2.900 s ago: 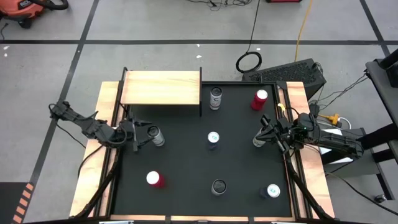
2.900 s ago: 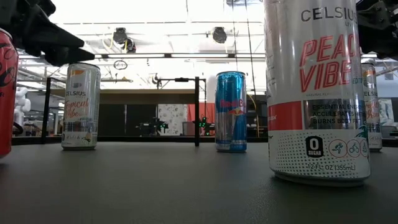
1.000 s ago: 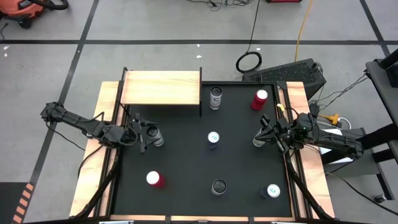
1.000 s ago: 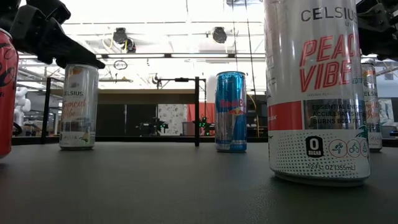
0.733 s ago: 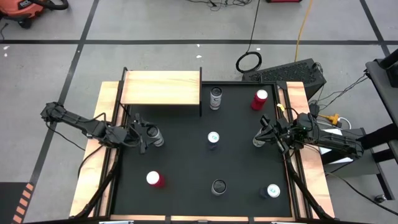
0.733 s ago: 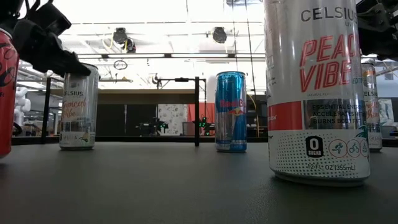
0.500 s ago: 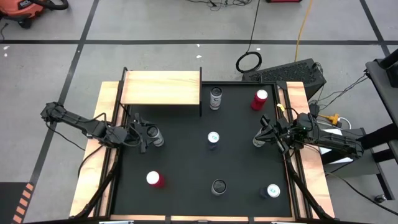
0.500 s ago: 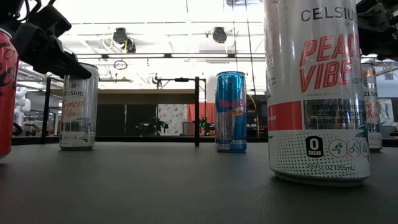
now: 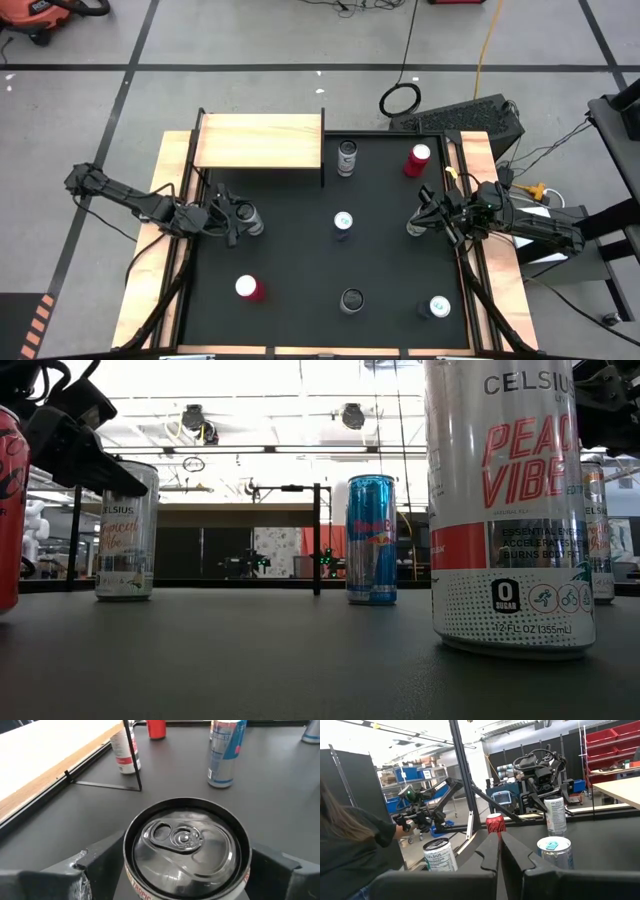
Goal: Place canned beverage on shelf
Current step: Put the left white yellow soda can on the shelf
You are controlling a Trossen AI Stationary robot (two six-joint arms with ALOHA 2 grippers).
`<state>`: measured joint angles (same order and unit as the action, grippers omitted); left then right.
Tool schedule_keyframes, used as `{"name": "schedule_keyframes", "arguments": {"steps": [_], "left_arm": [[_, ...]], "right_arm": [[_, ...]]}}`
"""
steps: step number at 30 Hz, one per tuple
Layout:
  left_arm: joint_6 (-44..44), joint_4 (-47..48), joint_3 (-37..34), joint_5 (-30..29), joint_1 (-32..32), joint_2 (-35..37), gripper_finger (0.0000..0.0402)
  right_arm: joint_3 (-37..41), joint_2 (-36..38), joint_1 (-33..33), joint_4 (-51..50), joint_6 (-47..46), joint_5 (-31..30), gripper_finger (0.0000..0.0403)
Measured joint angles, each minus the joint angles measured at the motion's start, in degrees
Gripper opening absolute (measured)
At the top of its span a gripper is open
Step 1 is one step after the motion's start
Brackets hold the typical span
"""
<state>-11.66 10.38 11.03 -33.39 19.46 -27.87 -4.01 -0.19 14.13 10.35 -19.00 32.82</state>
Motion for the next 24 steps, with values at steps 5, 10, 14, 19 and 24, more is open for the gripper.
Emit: {"name": "schedule_keyframes", "arguments": {"steps": [5,10,14,19,24], "left_arm": [[0.13,-1.20,0.00,0.02,0.00,-0.70,0.0335],[0.15,-1.33,0.00,0.04,0.00,-1.32,0.0304],[0.08,-1.41,0.00,0.09,0.00,-1.78,0.0273],[0.20,-1.99,-0.03,0.16,0.02,-1.80,0.0249],[0.13,-2.89,0.24,0.78,0.00,-1.84,0.0247]], "right_arm": [[0.00,0.00,0.00,0.00,0.15,0.00,0.0000],[0.00,0.00,0.00,0.00,0.15,-0.01,0.0000],[0.00,0.01,0.00,-0.02,0.15,-0.01,0.0000],[0.00,0.00,0.00,-0.04,0.17,0.00,0.0000],[0.00,0.00,0.01,-0.14,0.17,0.00,0.0000]]}}
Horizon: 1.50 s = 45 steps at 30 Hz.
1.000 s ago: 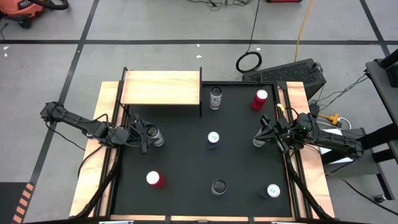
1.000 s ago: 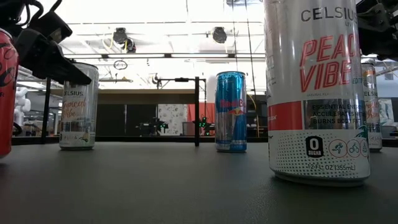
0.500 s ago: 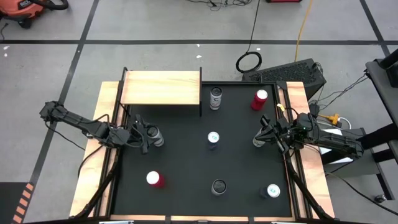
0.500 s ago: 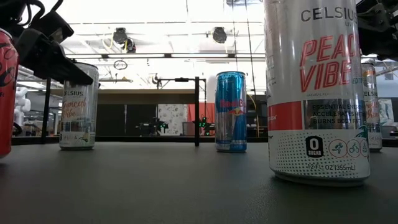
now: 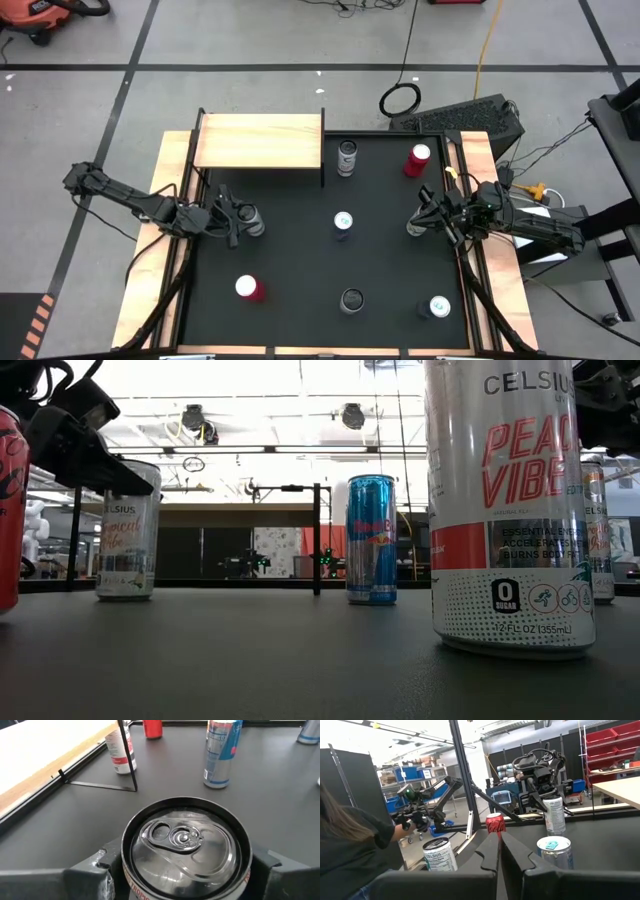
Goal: Place canned beverage on shelf
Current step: Put the left white yellow soda can on the shelf
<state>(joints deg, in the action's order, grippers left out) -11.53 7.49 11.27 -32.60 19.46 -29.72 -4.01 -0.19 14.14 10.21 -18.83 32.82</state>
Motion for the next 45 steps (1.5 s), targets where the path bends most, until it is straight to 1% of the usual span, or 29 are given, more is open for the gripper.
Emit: {"name": "schedule_keyframes", "arguments": {"steps": [6,11,13,16,21,25,28,35,41,45], "left_arm": [[0.40,-0.76,3.02,-1.67,0.00,0.00,0.0247],[5.65,-0.63,9.02,-2.00,-0.13,0.02,0.0256],[6.89,1.63,12.32,-1.78,-0.75,0.02,0.0259],[7.81,7.39,17.51,-1.64,-2.26,0.02,0.0260],[9.41,15.86,25.03,-2.30,-5.99,0.00,0.0262],[13.81,16.48,29.77,-2.40,-9.52,-0.20,0.0263],[16.56,20.08,33.66,-2.40,-12.48,-0.80,0.0263],[17.01,29.70,40.16,-2.11,-19.32,-2.80,0.0264],[20.55,29.57,43.68,2.23,-25.45,-5.65,0.0264],[22.57,29.46,45.83,4.65,-29.84,-8.01,0.0264]], "right_arm": [[0.00,0.00,-0.01,-0.30,0.00,-0.02,0.0000],[0.00,0.00,-0.01,-0.31,0.00,-0.02,0.0000],[0.00,0.02,-0.01,-0.32,0.00,-0.02,0.0000],[0.00,0.02,0.01,-0.58,0.00,-0.02,0.0000],[0.02,0.02,-0.01,-2.42,0.02,-0.02,0.0000],[0.02,0.02,-0.01,-3.14,0.04,-0.02,0.0000],[0.02,0.02,-0.01,-3.10,0.04,-0.02,0.0000],[0.02,0.02,0.00,-3.16,0.47,-0.02,0.0000],[0.02,0.02,0.00,-3.16,1.55,-0.15,0.0000],[0.02,0.02,0.01,-3.19,1.57,-2.73,0.0000]]}}
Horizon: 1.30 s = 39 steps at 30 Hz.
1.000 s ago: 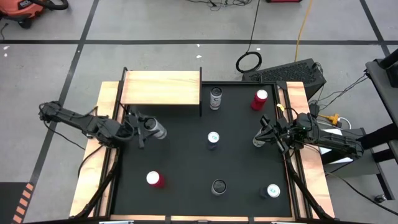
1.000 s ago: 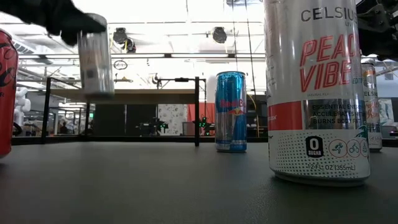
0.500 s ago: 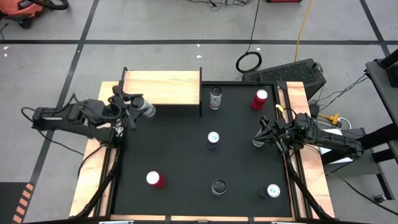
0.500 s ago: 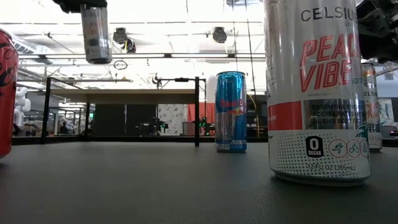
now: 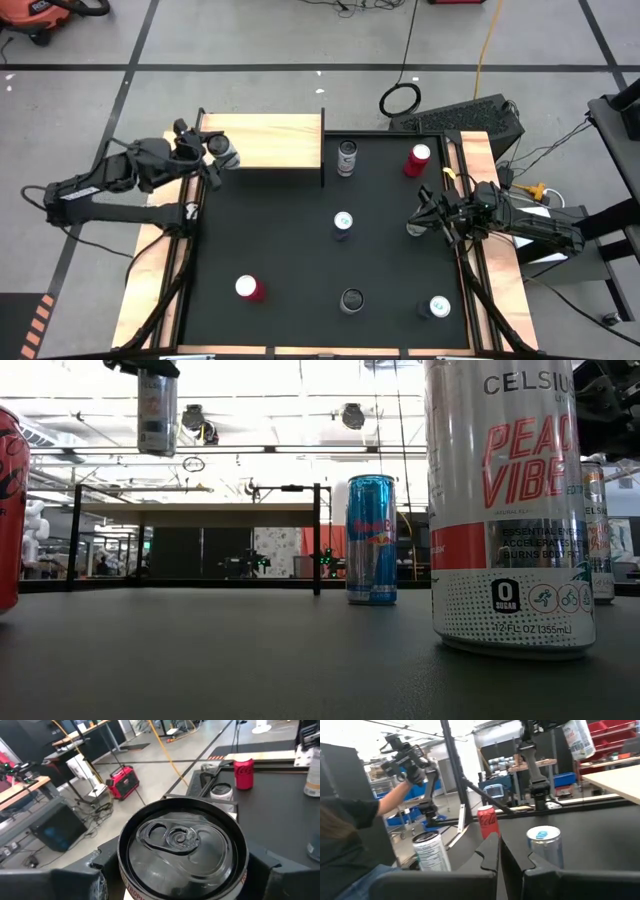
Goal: Place canned beverage on shelf
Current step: Put the left white yellow soda can on the shelf
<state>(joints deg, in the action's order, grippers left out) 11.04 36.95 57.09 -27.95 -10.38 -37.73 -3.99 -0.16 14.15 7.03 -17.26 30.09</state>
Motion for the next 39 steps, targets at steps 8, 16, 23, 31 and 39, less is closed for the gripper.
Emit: {"name": "schedule_keyframes", "arguments": {"steps": [8,16,23,31,39], "left_arm": [[2.02,-2.33,3.43,8.76,-10.17,-4.69,0.0264],[4.65,-5.69,3.53,19.08,-22.19,-11.67,0.0264],[5.87,-7.23,3.53,27.33,-34.52,-16.12,0.0264],[6.21,-7.79,3.53,37.64,-48.82,-16.53,0.0264],[5.80,-7.94,3.53,49.78,-58.12,-19.74,0.0264]], "right_arm": [[0.00,0.00,0.00,0.00,-0.05,-0.51,0.0000],[0.00,0.00,0.00,0.00,-1.73,-0.51,0.0000],[0.00,0.00,0.00,-0.01,-2.82,-0.48,0.0000],[0.00,0.00,0.00,-0.42,-3.07,-0.36,0.0000],[0.00,-0.01,0.00,-0.46,-4.60,-0.33,0.0000]]}}
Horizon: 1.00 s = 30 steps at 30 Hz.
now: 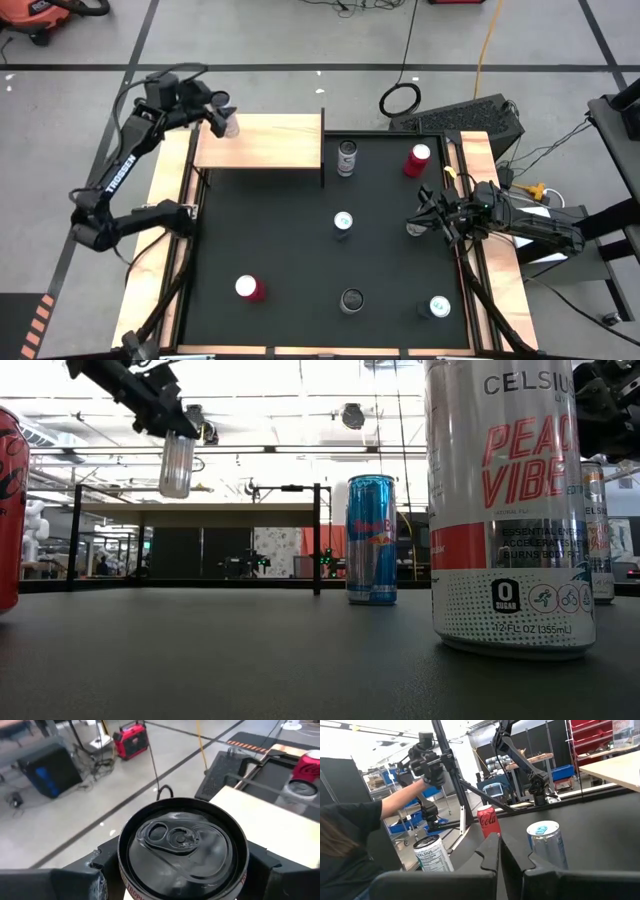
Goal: Place canned beverage on shelf
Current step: Put the left white yellow soda can on the shelf
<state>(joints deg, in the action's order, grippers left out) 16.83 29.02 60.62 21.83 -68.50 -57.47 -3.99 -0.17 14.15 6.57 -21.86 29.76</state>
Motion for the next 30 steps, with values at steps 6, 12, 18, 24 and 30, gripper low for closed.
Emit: {"name": "schedule_keyframes", "arguments": {"steps": [6,12,18,24,30], "left_arm": [[-0.03,-0.62,-0.02,0.04,-2.07,-3.74,0.0264],[-0.04,-0.73,-0.04,-0.15,-2.63,-5.39,0.0264],[-0.63,-1.34,-0.04,-0.95,-3.72,-5.29,0.0264],[-1.41,-1.20,-0.04,-0.94,-3.95,-5.19,0.0264],[-1.45,-1.14,-0.04,-0.93,-3.93,-5.18,0.0264]], "right_arm": [[0.00,-0.01,0.00,-0.02,-0.01,0.00,0.0000],[0.00,-0.01,0.00,-0.02,0.10,-0.01,0.0000],[0.00,0.01,0.00,-0.39,0.09,-0.01,0.0000],[-0.04,0.01,0.00,-0.83,0.23,-0.02,0.0000],[-0.04,0.01,0.00,-0.90,0.21,-0.02,0.0000]]}}
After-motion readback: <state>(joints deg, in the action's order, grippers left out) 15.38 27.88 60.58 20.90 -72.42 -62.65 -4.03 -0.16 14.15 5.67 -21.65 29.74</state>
